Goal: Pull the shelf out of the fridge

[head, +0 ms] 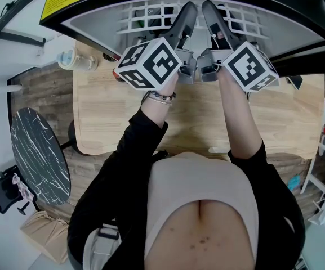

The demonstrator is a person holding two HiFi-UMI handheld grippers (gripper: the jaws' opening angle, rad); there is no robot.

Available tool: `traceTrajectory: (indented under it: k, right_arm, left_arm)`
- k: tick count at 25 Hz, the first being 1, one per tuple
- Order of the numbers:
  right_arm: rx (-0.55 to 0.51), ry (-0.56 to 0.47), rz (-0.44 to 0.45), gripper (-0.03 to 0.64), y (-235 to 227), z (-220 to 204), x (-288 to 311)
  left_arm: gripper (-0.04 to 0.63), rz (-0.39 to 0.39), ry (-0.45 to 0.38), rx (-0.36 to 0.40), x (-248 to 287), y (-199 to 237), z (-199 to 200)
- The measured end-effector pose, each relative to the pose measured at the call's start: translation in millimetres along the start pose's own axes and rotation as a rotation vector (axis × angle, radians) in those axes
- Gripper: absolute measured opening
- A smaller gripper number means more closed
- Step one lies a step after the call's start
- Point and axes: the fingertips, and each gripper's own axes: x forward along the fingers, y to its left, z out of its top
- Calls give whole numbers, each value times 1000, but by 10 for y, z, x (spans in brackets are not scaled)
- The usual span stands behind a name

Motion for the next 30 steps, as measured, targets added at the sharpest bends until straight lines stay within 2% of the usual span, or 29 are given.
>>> traceTrajectory:
  k: [30]
  right_arm:
    - [26, -1, -18, 225, 107, -64, -304]
  left_arm:
    - [241, -1, 11, -8, -288, -143, -97]
